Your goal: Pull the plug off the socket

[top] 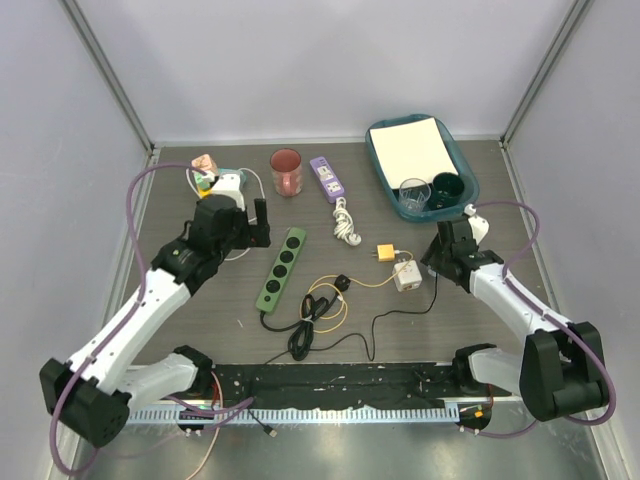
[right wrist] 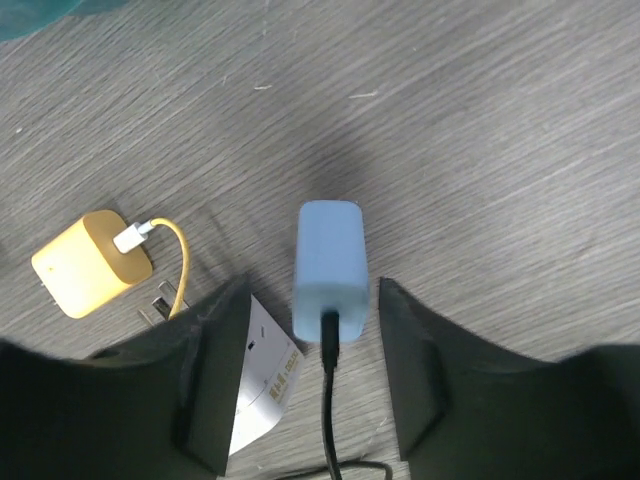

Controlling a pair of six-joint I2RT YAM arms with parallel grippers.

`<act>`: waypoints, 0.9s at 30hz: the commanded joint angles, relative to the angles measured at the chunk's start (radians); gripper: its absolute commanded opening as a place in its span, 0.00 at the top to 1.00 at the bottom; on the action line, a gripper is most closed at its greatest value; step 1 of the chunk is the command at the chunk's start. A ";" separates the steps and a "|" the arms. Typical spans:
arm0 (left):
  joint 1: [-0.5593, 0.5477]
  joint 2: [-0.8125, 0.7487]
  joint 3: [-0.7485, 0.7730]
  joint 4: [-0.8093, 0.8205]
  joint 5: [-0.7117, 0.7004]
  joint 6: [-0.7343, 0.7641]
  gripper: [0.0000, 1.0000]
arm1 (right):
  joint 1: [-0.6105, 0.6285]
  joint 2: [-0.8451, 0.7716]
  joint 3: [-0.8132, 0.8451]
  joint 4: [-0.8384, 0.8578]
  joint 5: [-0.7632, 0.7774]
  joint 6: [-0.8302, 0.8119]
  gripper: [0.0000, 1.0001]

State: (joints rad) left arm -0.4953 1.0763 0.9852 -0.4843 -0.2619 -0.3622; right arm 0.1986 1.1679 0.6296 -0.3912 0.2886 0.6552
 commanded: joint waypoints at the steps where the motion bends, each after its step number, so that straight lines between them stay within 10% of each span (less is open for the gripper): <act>1: -0.017 -0.110 -0.052 0.035 -0.083 -0.006 0.00 | -0.008 -0.023 0.051 0.034 0.013 -0.017 0.37; 12: -0.019 -0.162 -0.057 0.062 -0.011 -0.007 0.00 | 0.035 -0.016 0.329 0.078 -0.200 -0.087 0.23; 27: -0.020 -0.199 -0.083 0.093 -0.017 -0.020 0.00 | 0.272 0.743 0.969 0.092 -0.232 -0.411 0.21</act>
State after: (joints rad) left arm -0.5106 0.8845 0.9043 -0.4553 -0.2844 -0.3653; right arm 0.4568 1.8229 1.4902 -0.3065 0.0723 0.3531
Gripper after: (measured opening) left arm 0.996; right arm 0.786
